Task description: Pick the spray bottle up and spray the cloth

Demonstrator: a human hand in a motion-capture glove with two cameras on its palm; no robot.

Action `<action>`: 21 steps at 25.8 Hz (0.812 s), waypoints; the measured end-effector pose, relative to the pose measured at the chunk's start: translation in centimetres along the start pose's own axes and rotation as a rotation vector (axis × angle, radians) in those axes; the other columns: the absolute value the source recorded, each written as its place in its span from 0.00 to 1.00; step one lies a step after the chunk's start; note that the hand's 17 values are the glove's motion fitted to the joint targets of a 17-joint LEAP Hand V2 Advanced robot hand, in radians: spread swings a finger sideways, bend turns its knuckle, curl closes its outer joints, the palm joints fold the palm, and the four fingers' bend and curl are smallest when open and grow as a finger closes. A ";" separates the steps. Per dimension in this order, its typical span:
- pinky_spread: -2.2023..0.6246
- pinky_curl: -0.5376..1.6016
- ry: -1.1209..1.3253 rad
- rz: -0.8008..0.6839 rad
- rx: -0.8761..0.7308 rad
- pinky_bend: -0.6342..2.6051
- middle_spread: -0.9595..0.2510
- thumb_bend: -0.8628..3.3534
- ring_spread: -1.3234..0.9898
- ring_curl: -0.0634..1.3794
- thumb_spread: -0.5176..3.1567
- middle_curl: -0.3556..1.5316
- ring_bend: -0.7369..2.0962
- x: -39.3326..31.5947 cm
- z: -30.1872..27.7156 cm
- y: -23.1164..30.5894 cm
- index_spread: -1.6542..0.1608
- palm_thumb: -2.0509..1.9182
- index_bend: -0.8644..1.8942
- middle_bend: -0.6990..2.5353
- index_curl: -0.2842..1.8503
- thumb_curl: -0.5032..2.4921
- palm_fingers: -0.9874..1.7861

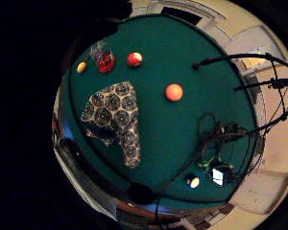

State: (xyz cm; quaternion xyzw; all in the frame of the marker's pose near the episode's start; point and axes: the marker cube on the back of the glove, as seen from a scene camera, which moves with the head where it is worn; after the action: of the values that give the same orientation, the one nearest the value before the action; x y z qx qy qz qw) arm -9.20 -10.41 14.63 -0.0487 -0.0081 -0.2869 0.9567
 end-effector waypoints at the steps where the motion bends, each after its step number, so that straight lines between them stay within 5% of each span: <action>1: 0.86 0.42 -0.001 0.000 0.000 0.26 0.68 0.20 0.52 0.26 0.41 0.34 0.35 0.0 0.0 0.0 0.67 0.62 0.38 0.27 0.30 0.27 0.50; 21: 0.86 0.42 -0.005 0.007 -0.009 0.26 0.68 0.20 0.52 0.26 0.42 0.33 0.34 -0.3 0.3 0.1 0.67 0.62 0.38 0.27 0.30 0.27 0.50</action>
State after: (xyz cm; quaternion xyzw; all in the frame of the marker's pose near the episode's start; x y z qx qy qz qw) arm -9.45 -10.16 14.91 -0.0537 -0.0092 -0.2835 0.9574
